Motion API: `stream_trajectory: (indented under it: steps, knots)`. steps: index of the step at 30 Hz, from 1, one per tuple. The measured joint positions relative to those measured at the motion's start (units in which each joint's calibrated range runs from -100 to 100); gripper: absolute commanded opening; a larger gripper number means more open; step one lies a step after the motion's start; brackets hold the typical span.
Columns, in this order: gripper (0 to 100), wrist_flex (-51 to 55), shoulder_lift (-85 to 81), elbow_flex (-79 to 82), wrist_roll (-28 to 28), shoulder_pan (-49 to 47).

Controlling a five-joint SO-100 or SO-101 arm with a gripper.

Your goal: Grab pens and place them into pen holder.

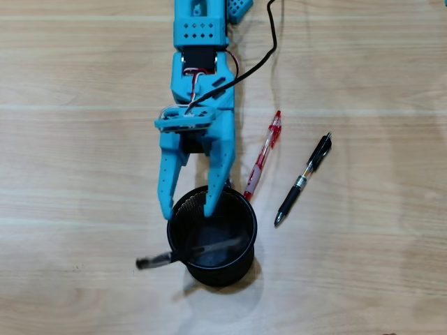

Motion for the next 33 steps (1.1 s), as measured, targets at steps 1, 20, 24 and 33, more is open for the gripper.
stream_trajectory:
  steps: [1,20,24,33]
  knots:
    - [3,2.77,-2.21,0.89,0.00,0.00]
    - [3,75.43,-31.04,14.82,7.38,-2.07]
    - [3,80.45,-31.13,15.80,9.61,-1.89]
    - [3,82.01,-30.36,16.78,14.44,-1.89]
